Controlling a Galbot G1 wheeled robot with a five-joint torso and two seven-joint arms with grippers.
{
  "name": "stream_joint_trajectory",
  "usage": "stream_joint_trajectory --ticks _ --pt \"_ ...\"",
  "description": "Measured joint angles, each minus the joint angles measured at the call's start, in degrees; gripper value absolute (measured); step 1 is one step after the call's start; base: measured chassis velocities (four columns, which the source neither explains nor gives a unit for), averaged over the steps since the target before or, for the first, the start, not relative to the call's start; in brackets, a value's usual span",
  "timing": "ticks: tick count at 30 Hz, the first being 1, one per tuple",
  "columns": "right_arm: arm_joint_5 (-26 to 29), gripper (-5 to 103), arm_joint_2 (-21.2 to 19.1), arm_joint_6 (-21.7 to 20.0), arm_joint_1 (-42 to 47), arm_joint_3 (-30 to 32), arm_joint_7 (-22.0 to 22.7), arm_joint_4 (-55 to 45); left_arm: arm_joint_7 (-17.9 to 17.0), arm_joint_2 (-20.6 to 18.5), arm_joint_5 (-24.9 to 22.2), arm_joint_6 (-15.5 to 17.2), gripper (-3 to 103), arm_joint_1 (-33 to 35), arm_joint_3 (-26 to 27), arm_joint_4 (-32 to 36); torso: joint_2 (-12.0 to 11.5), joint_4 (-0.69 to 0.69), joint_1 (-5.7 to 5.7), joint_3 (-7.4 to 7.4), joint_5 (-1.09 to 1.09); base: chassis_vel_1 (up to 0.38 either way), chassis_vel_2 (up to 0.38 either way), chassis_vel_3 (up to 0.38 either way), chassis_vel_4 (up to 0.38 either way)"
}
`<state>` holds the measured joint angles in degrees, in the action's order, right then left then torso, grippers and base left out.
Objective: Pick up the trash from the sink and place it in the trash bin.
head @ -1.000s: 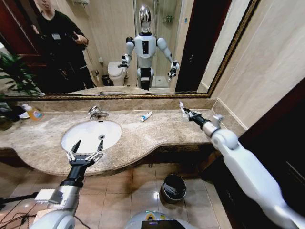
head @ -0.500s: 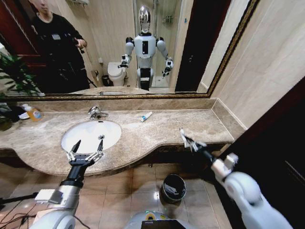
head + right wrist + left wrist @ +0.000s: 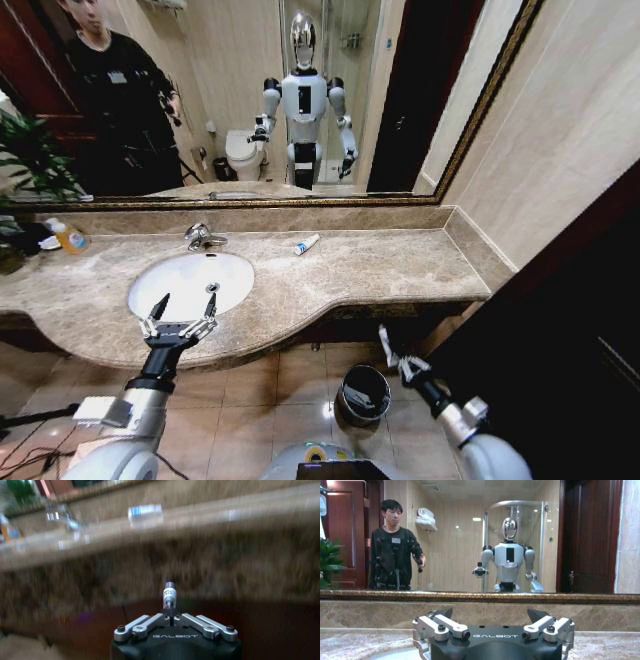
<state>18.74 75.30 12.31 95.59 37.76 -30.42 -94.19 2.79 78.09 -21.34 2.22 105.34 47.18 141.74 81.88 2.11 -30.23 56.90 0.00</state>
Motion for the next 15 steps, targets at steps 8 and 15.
stream_joint_trajectory --ticks 8,15 --pt "-7.3 0 3.0 1.5 -6.3 -4.2 5.0 12.0 0.0 0.0 0.0 0.0 100 0.0 0.0 0.0 0.0 0.00 0.00 0.00 0.01 0.000 0.000 0.000 0.000" --pt "-11.7 0 4.1 2.9 -12.8 -9.0 15.5 21.3 0.0 0.0 0.0 0.0 100 0.0 0.0 0.0 0.0 0.00 0.00 0.00 0.02 0.000 0.000 0.000 0.000"
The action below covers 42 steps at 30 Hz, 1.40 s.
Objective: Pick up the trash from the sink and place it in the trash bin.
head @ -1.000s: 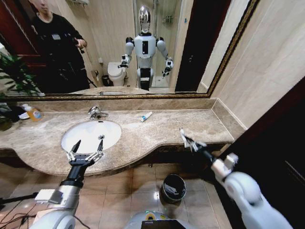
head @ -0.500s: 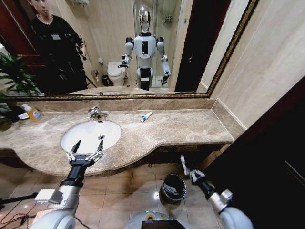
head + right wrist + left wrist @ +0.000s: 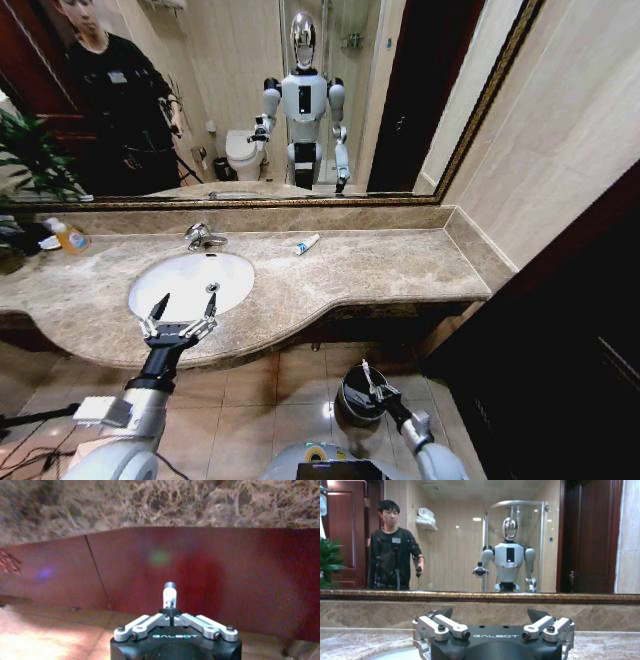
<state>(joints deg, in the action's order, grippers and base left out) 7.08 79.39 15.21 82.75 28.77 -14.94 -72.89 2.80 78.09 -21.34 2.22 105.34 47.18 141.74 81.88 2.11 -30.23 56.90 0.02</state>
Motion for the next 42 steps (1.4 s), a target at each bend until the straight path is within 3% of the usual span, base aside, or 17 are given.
stream_joint_trajectory --ticks 11,18,23,26,27,29,31,35,42 --pt "-4.7 0 2.9 -0.8 -4.1 -0.5 3.1 6.0 0.0 0.0 0.0 0.0 100 0.0 0.0 0.0 0.0 0.00 0.00 0.00 -0.02 0.000 0.000 0.000 0.000" --pt "-5.2 -1 2.4 -0.1 -5.0 -0.4 4.1 8.5 0.0 0.0 0.0 0.0 100 0.0 0.0 0.0 0.0 0.00 0.00 0.00 -0.02 0.000 0.000 0.000 0.000" --pt "-5.6 22 2.1 0.6 -5.0 -0.4 3.5 8.7 0.0 0.0 0.0 0.0 100 0.0 0.0 0.0 0.0 0.00 0.00 0.00 -0.02 0.000 0.000 0.000 0.000" --pt "-5.9 28 2.1 0.7 -5.2 -0.4 3.6 8.8 0.0 0.0 0.0 0.0 100 0.0 0.0 0.0 0.0 0.00 0.00 0.00 -0.02 0.000 0.000 0.000 0.000" --pt "-6.1 38 2.1 0.8 -5.3 -0.4 3.7 8.8 0.0 0.0 0.0 0.0 100 0.0 0.0 0.0 0.0 0.00 0.00 0.00 -0.02 0.000 0.000 0.000 0.000" --pt "-6.3 38 2.1 0.9 -5.3 -0.5 3.8 8.8 0.0 0.0 0.0 0.0 100 0.0 0.0 0.0 0.0 0.00 0.00 0.00 -0.02 0.000 0.000 0.000 0.000" --pt "-6.5 49 2.2 0.9 -5.2 -0.5 3.9 8.5 0.0 0.0 0.0 0.0 100 0.0 0.0 0.0 0.0 0.00 0.00 0.00 -0.02 0.000 0.000 0.000 0.000" --pt "-6.5 60 2.2 0.9 -4.8 -0.4 4.0 8.1 0.0 0.0 0.0 0.0 100 0.0 0.0 0.0 0.0 0.00 0.00 0.00 -0.02 0.000 0.000 0.000 0.000" --pt "-6.5 92 1.7 1.0 -4.4 -0.2 4.9 7.5 0.0 0.0 0.0 0.0 100 0.0 0.0 0.0 0.0 0.00 0.00 0.00 -0.02 0.000 0.000 0.000 0.000"
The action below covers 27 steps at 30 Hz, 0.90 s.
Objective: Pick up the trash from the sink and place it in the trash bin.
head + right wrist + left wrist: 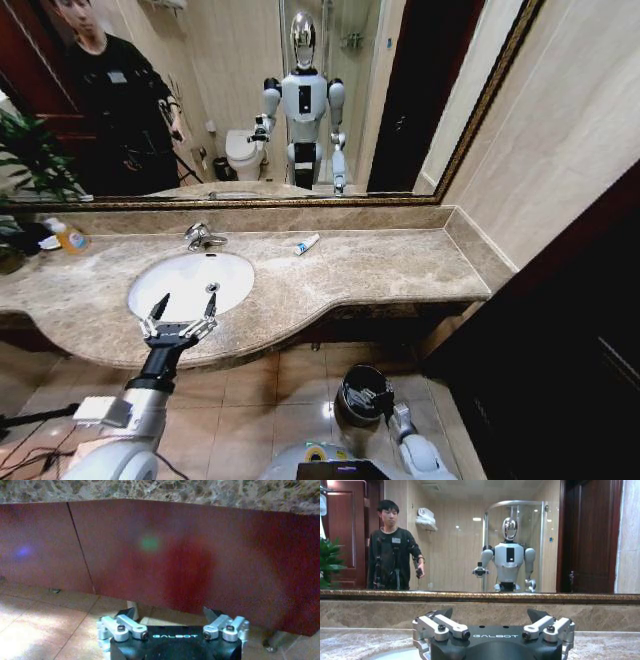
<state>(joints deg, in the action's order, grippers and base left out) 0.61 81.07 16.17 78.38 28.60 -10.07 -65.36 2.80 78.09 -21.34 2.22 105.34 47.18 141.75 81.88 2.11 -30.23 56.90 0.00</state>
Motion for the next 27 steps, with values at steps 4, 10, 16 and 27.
stream_joint_trajectory --ticks 4,10,16,27 --pt "0.2 99 -0.3 0.0 0.5 0.0 0.1 -0.7 0.0 0.0 0.0 0.0 100 0.0 0.0 0.0 0.0 0.00 0.00 0.00 0.00 0.000 0.000 0.000 0.000" --pt "1.5 100 -0.4 0.0 3.2 0.3 0.1 -5.3 0.0 0.0 0.0 0.0 100 0.0 0.0 0.0 0.0 0.00 0.00 0.00 -0.01 0.000 0.000 0.000 0.000" --pt "2.3 100 -1.6 0.1 9.3 0.9 -0.1 -15.6 0.0 0.0 0.0 0.0 100 0.0 0.0 0.0 0.0 0.00 0.00 0.00 0.00 0.000 0.000 0.000 0.000" --pt "3.1 100 -2.4 -2.9 22.8 1.5 0.2 -40.4 0.0 0.0 0.0 0.0 100 0.0 0.0 0.0 0.0 -0.01 0.00 0.00 0.01 0.000 0.000 0.000 0.000"
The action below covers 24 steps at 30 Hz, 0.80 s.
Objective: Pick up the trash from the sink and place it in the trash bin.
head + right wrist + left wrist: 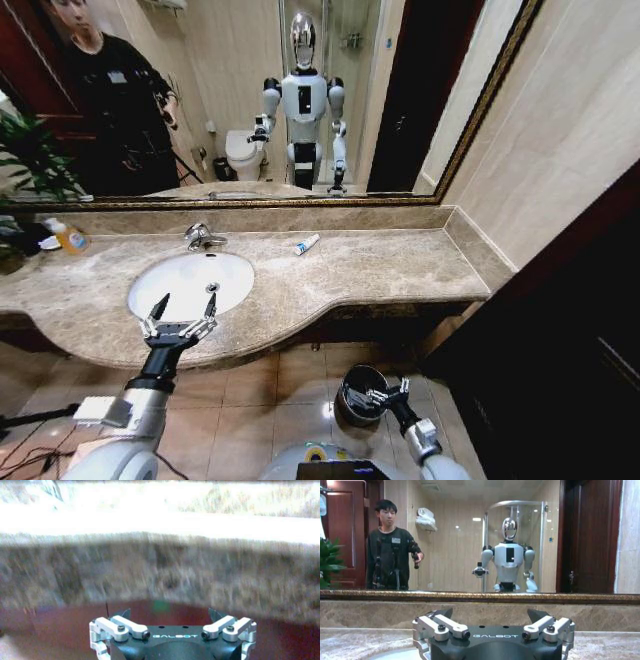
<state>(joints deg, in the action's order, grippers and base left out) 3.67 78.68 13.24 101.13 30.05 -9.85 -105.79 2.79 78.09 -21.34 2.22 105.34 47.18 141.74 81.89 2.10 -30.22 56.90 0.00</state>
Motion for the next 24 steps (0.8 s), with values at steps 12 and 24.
stream_joint_trajectory --ticks 12,24 --pt "0.3 100 -3.0 -11.9 -4.4 -3.5 1.9 -17.0 0.0 0.0 0.0 0.0 100 0.0 0.0 0.0 0.0 0.01 0.00 0.00 0.00 0.000 0.000 0.000 0.000" --pt "6.7 100 -8.9 -20.2 -21.9 -7.9 3.8 -11.3 0.0 0.0 0.0 0.0 100 0.0 0.0 0.0 0.0 0.00 0.00 0.01 -0.01 0.000 0.000 0.000 0.000"
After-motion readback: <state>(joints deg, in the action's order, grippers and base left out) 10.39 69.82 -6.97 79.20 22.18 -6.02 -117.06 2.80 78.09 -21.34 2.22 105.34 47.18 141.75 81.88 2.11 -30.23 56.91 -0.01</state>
